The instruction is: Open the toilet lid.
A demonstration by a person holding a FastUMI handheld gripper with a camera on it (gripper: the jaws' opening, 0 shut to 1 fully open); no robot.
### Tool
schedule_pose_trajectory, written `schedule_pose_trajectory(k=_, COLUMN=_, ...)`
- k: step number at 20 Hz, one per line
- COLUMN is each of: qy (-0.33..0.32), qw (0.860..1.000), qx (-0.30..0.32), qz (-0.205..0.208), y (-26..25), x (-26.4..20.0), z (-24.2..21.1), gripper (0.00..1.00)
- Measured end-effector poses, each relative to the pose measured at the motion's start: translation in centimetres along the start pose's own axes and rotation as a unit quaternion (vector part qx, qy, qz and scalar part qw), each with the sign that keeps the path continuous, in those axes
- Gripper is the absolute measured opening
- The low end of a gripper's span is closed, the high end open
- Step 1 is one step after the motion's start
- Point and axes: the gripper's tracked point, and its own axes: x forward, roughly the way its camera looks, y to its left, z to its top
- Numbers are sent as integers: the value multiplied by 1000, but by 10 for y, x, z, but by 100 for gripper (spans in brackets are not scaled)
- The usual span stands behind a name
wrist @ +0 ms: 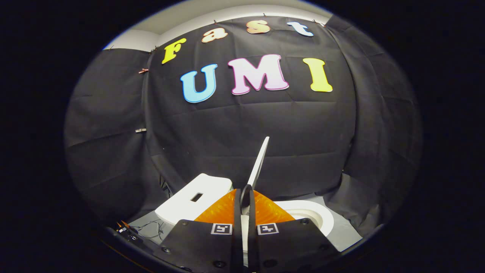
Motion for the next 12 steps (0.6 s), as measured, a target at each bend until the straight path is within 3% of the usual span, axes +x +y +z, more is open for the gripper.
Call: schedule_pose_trajectory(k=12, qy=-7, qw=995, qx=-77, qz=67, y=114, x=20, z=3, gripper=10)
